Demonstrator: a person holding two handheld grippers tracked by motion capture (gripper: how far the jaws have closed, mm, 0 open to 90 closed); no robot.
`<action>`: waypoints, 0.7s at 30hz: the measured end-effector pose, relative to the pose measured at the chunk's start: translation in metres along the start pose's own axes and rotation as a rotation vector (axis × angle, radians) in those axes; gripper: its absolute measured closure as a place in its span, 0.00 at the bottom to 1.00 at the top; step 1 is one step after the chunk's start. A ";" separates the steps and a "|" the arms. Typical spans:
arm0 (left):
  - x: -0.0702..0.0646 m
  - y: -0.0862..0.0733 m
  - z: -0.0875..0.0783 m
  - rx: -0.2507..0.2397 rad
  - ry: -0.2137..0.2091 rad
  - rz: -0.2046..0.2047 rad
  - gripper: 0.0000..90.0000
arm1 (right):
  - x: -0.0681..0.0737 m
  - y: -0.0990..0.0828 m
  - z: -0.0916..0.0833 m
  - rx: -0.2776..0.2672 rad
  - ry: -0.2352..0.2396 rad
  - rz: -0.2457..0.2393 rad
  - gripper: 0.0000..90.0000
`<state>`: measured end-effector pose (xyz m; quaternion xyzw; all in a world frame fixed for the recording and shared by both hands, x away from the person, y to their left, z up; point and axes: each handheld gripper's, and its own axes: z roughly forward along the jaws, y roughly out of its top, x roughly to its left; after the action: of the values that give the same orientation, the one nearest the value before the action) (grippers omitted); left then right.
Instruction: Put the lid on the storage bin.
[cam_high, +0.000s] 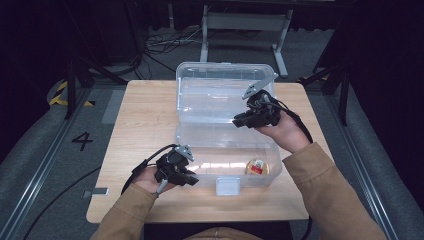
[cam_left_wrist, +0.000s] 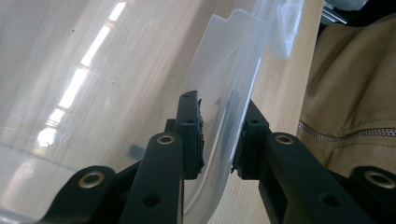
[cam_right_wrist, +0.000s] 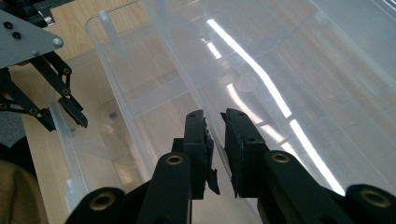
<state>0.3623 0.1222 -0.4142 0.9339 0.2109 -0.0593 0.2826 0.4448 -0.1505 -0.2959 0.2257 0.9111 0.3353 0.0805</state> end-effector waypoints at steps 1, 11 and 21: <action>0.000 0.000 0.000 0.000 0.000 0.001 0.84 | 0.000 0.000 0.000 0.000 0.000 0.000 0.88; 0.000 0.000 0.000 0.003 0.000 -0.001 0.84 | 0.007 -0.005 -0.003 -0.004 0.000 -0.010 0.88; 0.000 0.000 0.000 0.004 0.001 -0.001 0.84 | 0.014 -0.009 -0.004 -0.005 0.003 -0.023 0.89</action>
<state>0.3623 0.1225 -0.4140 0.9344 0.2112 -0.0594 0.2808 0.4281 -0.1525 -0.2981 0.2147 0.9129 0.3371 0.0837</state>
